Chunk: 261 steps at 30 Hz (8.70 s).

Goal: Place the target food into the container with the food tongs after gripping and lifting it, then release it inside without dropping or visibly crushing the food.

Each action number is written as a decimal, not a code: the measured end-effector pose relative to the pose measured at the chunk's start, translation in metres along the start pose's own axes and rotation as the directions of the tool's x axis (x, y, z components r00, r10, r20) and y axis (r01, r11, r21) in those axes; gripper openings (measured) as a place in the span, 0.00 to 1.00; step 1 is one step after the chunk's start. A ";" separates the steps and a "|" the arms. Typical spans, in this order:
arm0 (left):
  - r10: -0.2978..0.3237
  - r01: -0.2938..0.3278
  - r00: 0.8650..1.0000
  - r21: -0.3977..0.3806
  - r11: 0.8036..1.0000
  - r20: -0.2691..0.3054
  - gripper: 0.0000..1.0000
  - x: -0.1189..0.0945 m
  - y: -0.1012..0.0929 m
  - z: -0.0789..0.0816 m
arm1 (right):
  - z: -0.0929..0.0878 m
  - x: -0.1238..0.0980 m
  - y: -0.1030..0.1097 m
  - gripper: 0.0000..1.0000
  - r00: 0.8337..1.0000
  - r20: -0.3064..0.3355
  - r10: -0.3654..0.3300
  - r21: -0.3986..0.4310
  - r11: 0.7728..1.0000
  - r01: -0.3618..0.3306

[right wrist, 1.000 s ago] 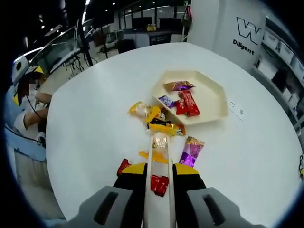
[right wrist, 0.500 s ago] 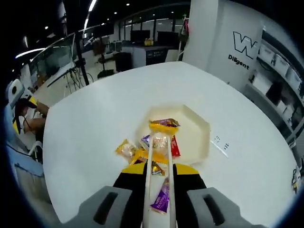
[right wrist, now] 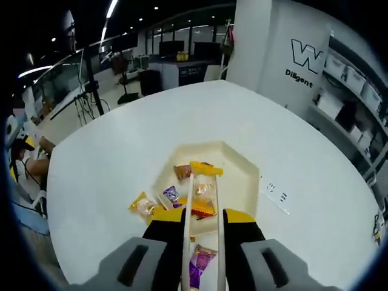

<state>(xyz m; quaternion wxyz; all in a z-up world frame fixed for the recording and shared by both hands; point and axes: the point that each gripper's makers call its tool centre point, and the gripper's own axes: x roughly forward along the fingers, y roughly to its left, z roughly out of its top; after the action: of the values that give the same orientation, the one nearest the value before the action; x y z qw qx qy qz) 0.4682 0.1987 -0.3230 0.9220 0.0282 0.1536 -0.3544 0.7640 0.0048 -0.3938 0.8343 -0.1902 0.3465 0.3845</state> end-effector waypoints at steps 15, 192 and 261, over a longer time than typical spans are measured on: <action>-0.023 0.023 1.000 0.008 1.000 0.005 0.52 0.012 -0.002 0.004 | -0.013 -0.014 0.019 0.16 1.000 0.008 0.030 -0.016 0.999 -0.030; 0.036 -0.036 0.999 0.000 0.999 -0.025 0.52 -0.002 -0.003 -0.003 | -0.020 -0.017 -0.007 0.17 0.989 -0.146 0.028 -0.276 0.959 -0.068; -0.046 0.046 0.999 0.014 0.999 -0.022 0.51 0.016 0.003 0.001 | -0.134 -0.018 0.013 0.13 0.947 -0.320 0.000 0.078 0.997 0.026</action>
<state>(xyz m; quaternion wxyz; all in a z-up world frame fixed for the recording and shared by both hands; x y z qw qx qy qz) 0.4818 0.1900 -0.3274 0.9117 0.0353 0.1616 -0.3762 0.6878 -0.0742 -0.4730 0.7767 -0.2181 0.4913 0.3285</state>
